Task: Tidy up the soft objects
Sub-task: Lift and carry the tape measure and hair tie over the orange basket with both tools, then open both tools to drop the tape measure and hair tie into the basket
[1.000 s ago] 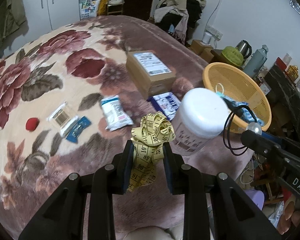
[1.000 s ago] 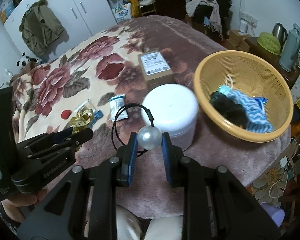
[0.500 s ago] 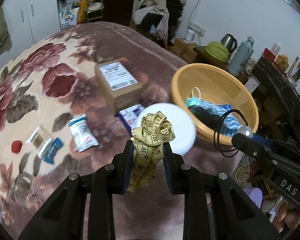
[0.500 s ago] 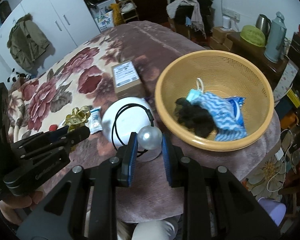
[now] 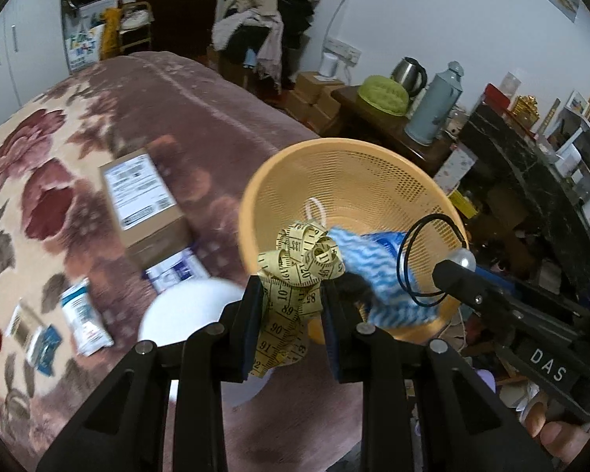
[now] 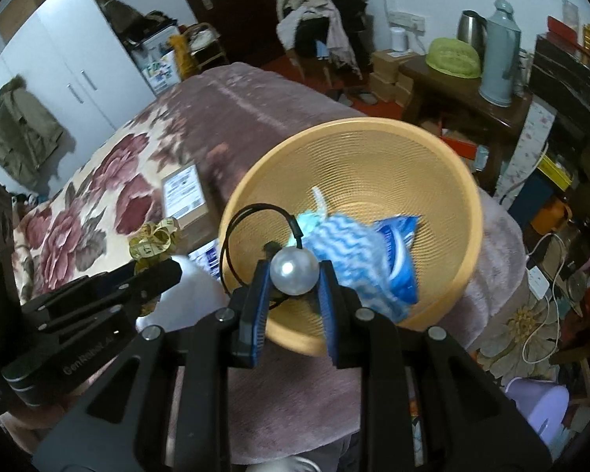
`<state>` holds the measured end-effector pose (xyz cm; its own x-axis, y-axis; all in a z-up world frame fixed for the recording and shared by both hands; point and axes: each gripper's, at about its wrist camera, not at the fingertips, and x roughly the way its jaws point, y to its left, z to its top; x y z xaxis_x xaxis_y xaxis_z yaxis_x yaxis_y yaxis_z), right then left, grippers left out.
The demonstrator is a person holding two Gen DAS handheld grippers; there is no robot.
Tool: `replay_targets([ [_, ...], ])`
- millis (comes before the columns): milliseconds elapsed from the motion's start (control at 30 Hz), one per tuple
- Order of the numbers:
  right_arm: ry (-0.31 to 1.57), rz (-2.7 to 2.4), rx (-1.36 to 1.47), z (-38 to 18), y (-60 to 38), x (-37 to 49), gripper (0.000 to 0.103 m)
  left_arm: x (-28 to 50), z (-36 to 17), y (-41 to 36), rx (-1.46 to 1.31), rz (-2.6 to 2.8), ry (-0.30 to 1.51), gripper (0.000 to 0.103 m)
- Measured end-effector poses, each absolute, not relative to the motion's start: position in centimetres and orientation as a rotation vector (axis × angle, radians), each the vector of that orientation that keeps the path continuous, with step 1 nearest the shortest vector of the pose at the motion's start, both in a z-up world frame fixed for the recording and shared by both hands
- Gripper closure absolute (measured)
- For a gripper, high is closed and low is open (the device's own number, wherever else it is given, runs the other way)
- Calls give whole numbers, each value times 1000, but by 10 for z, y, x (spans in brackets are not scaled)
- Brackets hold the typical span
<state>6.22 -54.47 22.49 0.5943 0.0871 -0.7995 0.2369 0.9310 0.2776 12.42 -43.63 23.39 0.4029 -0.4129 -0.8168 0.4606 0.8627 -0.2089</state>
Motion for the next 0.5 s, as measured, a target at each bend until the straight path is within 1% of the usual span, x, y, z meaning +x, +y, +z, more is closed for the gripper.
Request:
replay_targets([
  [300, 936, -146, 420, 220, -574, 69, 78, 147, 217, -476, -1, -638, 1044, 74],
  [367, 933, -140, 460, 217, -582, 71, 77, 149, 214, -480, -10, -646, 1047, 62],
  [433, 934, -128, 508, 214, -588, 72, 76, 151, 212, -480, -9, -630, 1046, 35],
  [500, 948, -136, 534, 211, -592, 73, 75, 151, 211, -478, -13, -622, 1039, 22],
])
